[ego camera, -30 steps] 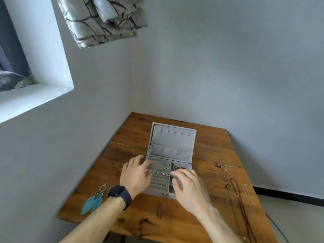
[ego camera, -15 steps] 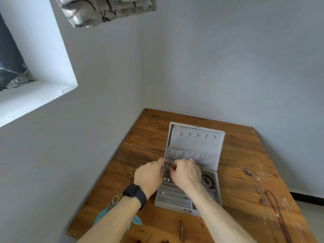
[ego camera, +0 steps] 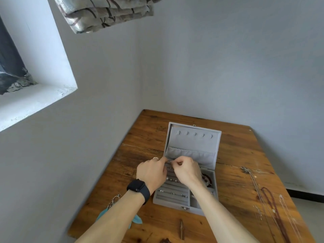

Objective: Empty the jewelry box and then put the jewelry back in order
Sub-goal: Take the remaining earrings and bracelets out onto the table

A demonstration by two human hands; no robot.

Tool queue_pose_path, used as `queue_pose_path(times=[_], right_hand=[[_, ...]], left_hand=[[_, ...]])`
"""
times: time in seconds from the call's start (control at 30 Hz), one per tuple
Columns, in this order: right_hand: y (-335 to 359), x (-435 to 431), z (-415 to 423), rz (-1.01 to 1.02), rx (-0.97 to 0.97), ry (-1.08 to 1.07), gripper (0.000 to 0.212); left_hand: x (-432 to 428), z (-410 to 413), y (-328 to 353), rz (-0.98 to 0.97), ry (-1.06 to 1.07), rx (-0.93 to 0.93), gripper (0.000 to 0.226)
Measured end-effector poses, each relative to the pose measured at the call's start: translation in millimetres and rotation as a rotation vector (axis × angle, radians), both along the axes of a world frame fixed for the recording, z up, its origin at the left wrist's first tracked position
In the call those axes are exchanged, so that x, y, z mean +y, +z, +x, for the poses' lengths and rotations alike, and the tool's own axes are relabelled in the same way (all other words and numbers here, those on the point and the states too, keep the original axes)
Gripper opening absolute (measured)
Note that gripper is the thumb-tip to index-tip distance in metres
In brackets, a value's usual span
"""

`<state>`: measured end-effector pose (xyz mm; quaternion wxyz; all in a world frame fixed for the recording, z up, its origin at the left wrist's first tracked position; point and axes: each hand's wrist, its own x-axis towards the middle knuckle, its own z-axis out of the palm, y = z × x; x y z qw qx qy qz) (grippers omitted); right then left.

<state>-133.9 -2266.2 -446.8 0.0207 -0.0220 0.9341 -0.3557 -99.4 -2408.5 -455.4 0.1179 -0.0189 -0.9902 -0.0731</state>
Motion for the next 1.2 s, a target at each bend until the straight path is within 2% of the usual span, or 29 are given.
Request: queue_pose_path(times=[0.23,0.3,0.4,0.6,0.83,0.93,1.07,1.2], right_hand=[[11,57,76,-0.63,0.028,-0.094,0.008],[9,75,108,-0.722,0.003,-0.11,0.008],[-4,99,152,-0.799,-0.036,-0.165,0.016],[-45,119,201,-0.861,-0.069,-0.253,0.018],[-60,127,204,-0.832,0.004,-0.193,0.014],[-62,127,204,-0.809,0.016,-0.169,0.014],[-64,123,205,-0.769,0.059,-0.17,0.011],[-65,116,207,-0.692,0.094,-0.151,0.007]], left_hand=[[28,-16,11,-0.308,0.105,-0.108,0.019],[32,-21,13,-0.324,0.137,-0.146,0.018],[40,-21,9,-0.224,0.189,-0.188,0.02],[47,-20,12,-0.085,0.254,-0.235,0.022],[54,-18,13,-0.194,0.239,-0.232,0.023],[50,-16,15,-0.158,0.249,-0.224,0.022],[38,-9,18,0.003,0.266,-0.219,0.021],[28,2,22,0.326,0.147,-0.185,0.016]])
